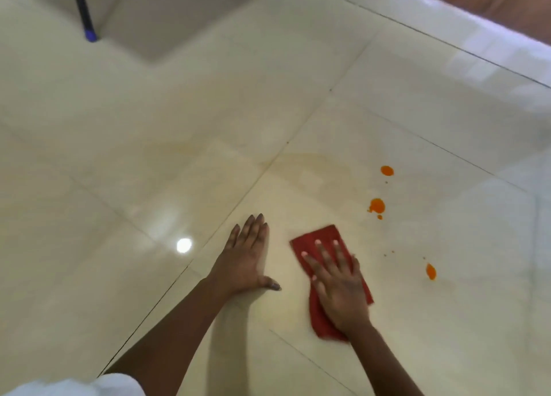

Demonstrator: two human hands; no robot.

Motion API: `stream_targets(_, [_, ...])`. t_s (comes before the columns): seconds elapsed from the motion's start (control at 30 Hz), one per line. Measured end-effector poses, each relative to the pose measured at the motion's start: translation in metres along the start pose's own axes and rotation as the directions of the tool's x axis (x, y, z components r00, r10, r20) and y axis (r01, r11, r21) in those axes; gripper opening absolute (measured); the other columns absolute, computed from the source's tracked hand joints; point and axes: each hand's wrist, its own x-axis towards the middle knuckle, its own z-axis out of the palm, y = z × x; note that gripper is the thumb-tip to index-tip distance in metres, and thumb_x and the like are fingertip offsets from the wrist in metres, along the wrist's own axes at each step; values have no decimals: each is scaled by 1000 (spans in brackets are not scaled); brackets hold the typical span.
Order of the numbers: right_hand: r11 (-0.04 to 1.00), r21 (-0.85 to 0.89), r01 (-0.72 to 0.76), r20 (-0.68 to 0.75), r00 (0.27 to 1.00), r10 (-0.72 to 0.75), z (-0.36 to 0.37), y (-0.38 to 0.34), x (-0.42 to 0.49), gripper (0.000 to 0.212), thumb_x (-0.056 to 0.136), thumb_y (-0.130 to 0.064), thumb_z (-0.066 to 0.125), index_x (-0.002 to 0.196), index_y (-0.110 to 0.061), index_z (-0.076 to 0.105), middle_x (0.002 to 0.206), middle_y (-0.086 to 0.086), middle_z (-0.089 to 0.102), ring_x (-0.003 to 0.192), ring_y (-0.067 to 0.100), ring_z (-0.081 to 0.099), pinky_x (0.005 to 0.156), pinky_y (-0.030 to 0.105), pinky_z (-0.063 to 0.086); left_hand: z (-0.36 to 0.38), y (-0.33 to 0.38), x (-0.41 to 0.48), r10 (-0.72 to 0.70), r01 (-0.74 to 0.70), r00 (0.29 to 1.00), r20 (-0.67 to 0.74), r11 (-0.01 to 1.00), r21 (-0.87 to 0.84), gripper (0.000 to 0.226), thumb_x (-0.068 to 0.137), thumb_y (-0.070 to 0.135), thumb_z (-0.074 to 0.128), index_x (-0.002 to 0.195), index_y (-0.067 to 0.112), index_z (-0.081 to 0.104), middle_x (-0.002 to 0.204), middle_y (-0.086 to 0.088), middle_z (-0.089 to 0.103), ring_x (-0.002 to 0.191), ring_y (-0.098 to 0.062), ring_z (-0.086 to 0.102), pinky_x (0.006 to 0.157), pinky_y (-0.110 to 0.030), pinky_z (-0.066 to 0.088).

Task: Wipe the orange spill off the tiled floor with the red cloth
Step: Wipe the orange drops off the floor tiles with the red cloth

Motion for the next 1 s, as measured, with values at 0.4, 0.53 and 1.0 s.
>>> stream_targets(0.4, [923, 32, -383, -19, 923, 383, -8, 60, -63, 54, 89, -36, 30, 142, -44, 22, 152, -4, 23, 142, 23, 11, 110, 54, 14, -10, 75, 62, 192, -199, 977, 93, 977, 72, 130, 61, 82, 52, 149, 12, -13, 155, -5, -26, 142, -20, -27, 115, -40, -14])
stream_targets(0.53, [797, 11, -603, 7, 797, 603, -21, 115, -46, 61, 87, -48, 9, 146, -38, 15, 157, 9, 8, 144, 30, -1, 112, 57, 11, -13, 100, 86, 175, -181, 979, 102, 983, 45, 125, 65, 77, 57, 149, 15, -12, 155, -5, -27, 142, -23, -27, 115, -45, -13])
stream_targets(1.0, [835, -2, -551, -65, 833, 549, -24, 151, -42, 54, 88, -47, 24, 141, -43, 28, 153, 11, 26, 140, 36, 21, 108, 56, 23, -13, 109, 99, 92, -108, 982, 163, 990, 92, 129, 63, 77, 59, 148, 17, -17, 153, -2, -32, 141, -24, -29, 114, -50, -12])
